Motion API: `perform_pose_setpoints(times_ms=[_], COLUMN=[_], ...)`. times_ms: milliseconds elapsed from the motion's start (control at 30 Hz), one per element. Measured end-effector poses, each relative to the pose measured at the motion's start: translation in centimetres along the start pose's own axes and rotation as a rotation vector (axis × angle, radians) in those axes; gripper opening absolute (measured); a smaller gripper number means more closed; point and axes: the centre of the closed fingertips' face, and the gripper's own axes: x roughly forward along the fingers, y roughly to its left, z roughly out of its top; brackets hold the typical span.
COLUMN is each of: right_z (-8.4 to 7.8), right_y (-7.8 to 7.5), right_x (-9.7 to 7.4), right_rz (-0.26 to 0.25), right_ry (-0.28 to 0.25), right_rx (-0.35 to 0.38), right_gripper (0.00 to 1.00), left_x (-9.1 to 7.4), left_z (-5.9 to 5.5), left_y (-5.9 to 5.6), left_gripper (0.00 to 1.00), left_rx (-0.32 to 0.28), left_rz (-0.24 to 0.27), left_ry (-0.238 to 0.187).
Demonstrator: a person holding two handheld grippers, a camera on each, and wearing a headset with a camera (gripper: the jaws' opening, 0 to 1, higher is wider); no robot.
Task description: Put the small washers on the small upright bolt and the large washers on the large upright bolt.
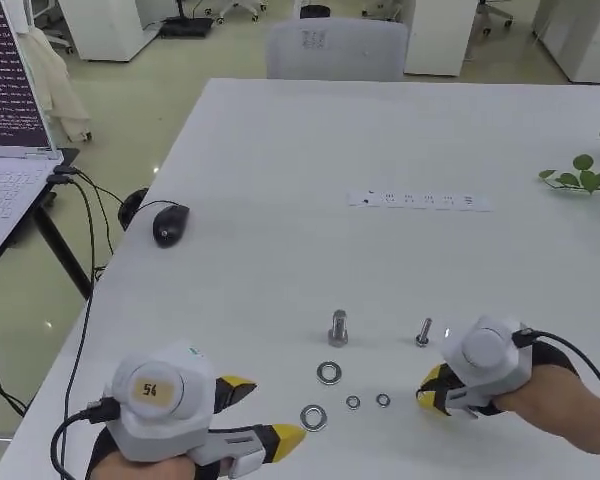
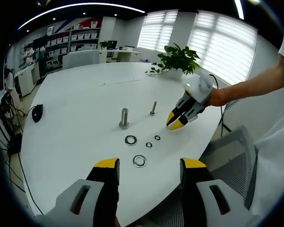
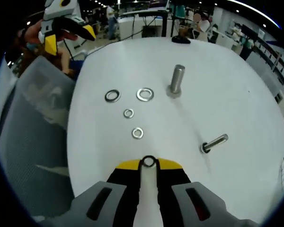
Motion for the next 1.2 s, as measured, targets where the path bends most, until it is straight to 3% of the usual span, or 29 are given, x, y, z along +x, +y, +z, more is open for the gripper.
perform_pose_setpoints(times_ms=[267, 600, 800, 1200], right_z=[0.9, 2.2, 3.3, 4.7], right_y=[-2.9, -6.3, -8.0, -10.3], right_x=[-2.5, -4.4, -5.0, -5.8], right_rz=[-0.068, -0.125, -0.134, -0.104], right_ry=[-0.044, -0.048, -0.036, 0.021], right_rx=[0.046, 0.044, -0.001, -0.089], right_gripper=[0.13, 0.13, 0.13, 0.13], left_x=[0.1, 0.4, 0.3, 0.0], left_z=[0.1, 0.4, 0.4, -0.1], left_y=[0.0, -0.4, -0.3, -0.1], left_gripper=[0.51, 0.51, 0.51, 0.51], left_rx=[0.001, 0.007, 0.004, -0.013], left_rz=[-0.003, -0.012, -0.007, 0.003], left_ry=[-0.003, -0.005, -0.007, -0.010])
